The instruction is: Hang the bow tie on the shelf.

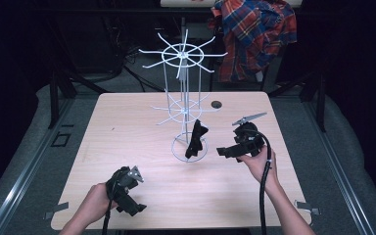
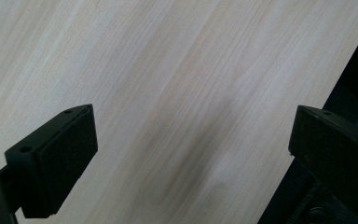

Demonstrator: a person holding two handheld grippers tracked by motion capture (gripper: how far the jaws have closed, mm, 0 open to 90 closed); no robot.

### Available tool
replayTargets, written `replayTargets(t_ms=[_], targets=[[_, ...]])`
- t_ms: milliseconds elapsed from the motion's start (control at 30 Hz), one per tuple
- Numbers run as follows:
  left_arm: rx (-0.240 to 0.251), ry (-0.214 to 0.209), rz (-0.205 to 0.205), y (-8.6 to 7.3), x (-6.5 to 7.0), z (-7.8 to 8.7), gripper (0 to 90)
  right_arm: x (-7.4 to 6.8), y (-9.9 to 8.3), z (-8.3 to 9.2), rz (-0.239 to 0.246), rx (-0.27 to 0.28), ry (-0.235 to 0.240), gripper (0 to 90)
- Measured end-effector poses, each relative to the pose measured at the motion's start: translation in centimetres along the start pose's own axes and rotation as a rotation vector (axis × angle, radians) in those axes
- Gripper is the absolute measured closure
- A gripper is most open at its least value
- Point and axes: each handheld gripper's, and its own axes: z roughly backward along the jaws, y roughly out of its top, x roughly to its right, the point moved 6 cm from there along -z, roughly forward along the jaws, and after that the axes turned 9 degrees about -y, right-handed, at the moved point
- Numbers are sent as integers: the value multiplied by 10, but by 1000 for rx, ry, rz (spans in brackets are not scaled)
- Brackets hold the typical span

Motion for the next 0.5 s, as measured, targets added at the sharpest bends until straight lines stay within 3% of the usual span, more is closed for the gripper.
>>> replayTargets(t_ms=[500], targets=[[2, 0, -8, 2, 1, 0, 12, 1, -32, 13, 15, -43, -16, 79]])
